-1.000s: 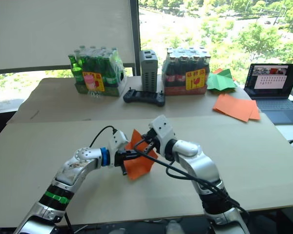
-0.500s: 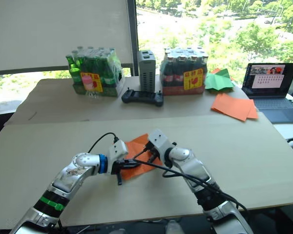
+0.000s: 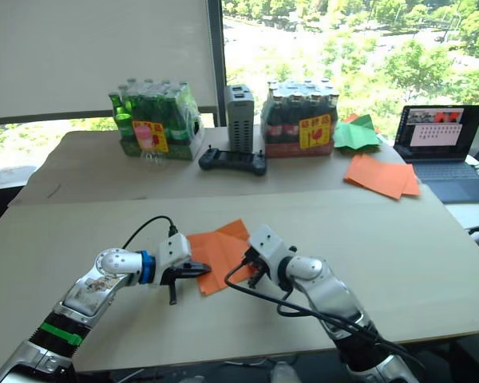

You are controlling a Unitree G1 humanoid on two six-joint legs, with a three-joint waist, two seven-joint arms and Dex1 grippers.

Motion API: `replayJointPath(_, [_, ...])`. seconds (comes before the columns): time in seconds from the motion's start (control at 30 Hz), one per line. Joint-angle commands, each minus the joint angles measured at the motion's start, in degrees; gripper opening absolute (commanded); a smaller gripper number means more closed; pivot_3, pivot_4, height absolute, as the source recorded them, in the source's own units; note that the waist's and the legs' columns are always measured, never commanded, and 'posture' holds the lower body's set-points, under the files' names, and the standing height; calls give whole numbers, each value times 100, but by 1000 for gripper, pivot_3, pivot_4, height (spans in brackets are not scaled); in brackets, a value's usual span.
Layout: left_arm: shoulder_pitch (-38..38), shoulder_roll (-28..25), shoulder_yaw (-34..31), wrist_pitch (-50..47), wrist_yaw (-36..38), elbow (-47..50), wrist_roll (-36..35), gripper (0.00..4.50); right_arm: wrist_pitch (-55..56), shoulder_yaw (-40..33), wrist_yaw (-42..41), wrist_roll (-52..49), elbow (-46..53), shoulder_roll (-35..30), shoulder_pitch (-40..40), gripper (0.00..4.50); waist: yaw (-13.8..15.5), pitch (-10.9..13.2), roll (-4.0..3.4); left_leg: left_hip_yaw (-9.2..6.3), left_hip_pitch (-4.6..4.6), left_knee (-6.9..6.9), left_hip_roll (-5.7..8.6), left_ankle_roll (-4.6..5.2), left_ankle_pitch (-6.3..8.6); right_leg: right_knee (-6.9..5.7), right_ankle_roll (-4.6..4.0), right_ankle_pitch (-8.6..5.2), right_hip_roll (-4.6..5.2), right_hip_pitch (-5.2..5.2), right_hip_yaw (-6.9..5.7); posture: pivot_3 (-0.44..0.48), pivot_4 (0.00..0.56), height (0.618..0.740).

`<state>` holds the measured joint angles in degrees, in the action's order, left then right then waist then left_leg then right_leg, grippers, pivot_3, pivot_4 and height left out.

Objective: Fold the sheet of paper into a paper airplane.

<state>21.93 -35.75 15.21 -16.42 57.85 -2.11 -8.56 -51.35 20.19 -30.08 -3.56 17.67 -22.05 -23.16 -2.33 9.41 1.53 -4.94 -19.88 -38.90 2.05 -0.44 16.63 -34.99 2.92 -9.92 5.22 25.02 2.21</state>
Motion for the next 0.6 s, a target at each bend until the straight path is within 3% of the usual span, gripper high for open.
replayJointPath(0.03, [-56,18,44,-84,-36,-20,131,0,420,-302,251,-1,-134,228,-130,30,-5,0,0,0,-1,0,-1,0,0,0,0,0,-1,1,0,0,150,723])
replayJointPath(0.13, [-66,47,48,-94,-55,-27,141,0,544,-642,361,-126,-470,466,-393,30,-2,1,0,1,-3,0,0,0,0,-1,-2,1,1,5,1,0,150,723])
replayJointPath(0.17, [-70,47,51,-85,-49,-31,146,0,577,-785,356,-219,-690,568,-541,602,-2,1,-1,2,-3,-1,1,0,0,-1,-3,2,2,4,2,0,150,723])
replayJointPath(0.4, [-60,73,49,-77,-72,-54,185,0,1150,-1057,167,-369,-1997,899,-1305,2886,2,1,-1,0,-3,6,1,0,0,-1,-5,4,0,7,1,0,150,723])
replayJointPath(0.6, [-80,83,30,-132,-93,16,179,0,1480,-1270,-232,-604,-3158,1080,-1813,2886,-3,1,-2,2,-4,5,1,0,0,-2,-7,6,2,9,3,0,150,723])
